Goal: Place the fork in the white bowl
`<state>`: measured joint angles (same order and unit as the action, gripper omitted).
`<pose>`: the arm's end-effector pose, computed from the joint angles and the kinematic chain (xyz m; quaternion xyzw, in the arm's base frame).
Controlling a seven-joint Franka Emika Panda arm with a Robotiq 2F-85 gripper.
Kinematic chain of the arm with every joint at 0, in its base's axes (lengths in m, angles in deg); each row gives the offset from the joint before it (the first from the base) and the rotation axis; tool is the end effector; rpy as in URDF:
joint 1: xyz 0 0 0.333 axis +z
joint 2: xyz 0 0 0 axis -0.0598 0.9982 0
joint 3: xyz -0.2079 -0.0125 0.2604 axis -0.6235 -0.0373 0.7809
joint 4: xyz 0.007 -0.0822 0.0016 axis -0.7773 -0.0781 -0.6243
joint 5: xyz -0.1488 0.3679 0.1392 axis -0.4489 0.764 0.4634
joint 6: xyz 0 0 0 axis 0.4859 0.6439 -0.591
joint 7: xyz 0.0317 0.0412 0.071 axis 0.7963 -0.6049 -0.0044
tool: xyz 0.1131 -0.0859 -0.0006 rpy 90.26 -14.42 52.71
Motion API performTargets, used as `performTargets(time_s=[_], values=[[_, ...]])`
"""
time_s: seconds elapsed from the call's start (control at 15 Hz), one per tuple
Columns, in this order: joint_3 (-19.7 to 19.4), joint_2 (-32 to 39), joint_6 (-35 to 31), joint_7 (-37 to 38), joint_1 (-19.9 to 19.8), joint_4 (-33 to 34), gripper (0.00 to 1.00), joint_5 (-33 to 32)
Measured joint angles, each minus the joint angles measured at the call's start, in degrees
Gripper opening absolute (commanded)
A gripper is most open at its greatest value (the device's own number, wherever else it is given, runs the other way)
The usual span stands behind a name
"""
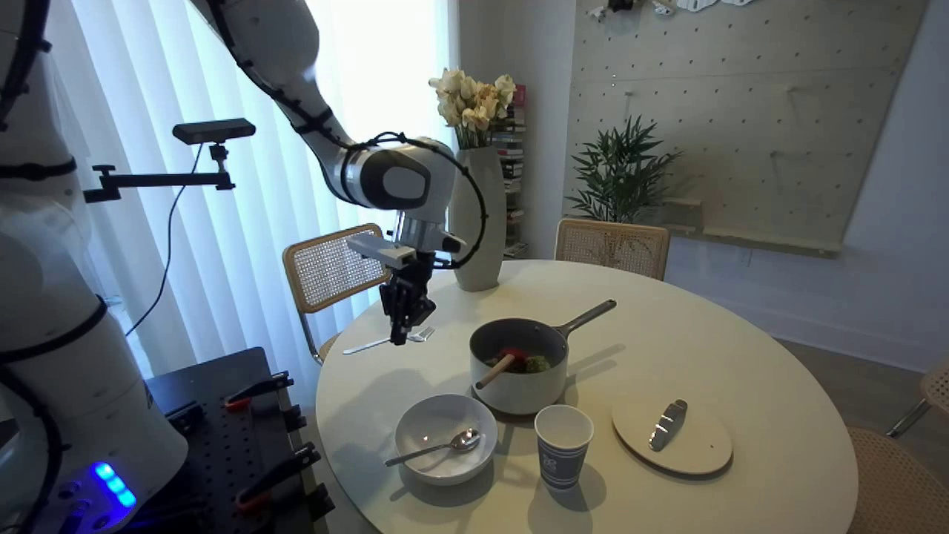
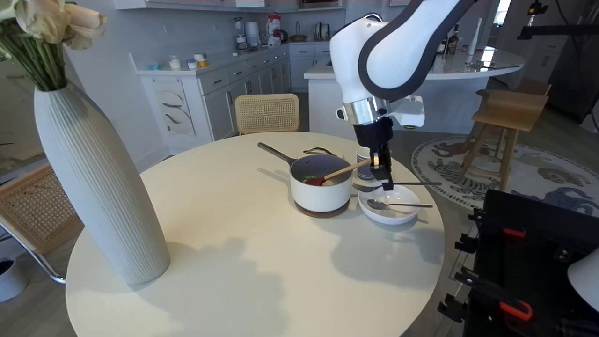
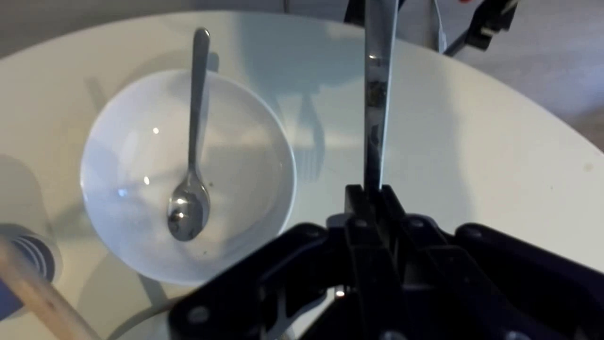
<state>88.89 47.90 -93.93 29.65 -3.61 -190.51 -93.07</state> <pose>0.4633 -0.0020 0.1822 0.9772 0.1295 -0.1664 0.0234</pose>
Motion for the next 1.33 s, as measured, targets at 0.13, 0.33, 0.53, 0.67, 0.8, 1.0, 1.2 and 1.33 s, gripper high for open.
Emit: performTargets(time_s=[0.13, 0.33, 0.53, 0.67, 0.8, 1.0, 1.2, 1.33], values=[[-0.4, -0.92, 8.34, 0.02, -0.01, 2.61, 0.02, -2.2], [-1.55, -0.97, 16.38, 0.01, -0.19, 5.73, 0.02, -4.7], [-2.86, 0.01, 20.39, 0.0, -1.02, 7.23, 0.02, -6.22], [-3.73, 1.86, 22.0, -0.02, -1.76, 7.8, 0.02, -6.64], [-4.45, 4.76, 22.46, -0.02, -2.59, 8.29, 0.02, -6.72], [-5.1, 9.58, 22.47, -0.02, -3.58, 9.31, 0.02, -6.72], [-5.11, 13.43, 22.47, -0.02, -4.14, 10.88, 0.02, -6.72], [-5.11, 15.21, 22.47, -0.01, -4.33, 11.84, 0.02, -6.72]])
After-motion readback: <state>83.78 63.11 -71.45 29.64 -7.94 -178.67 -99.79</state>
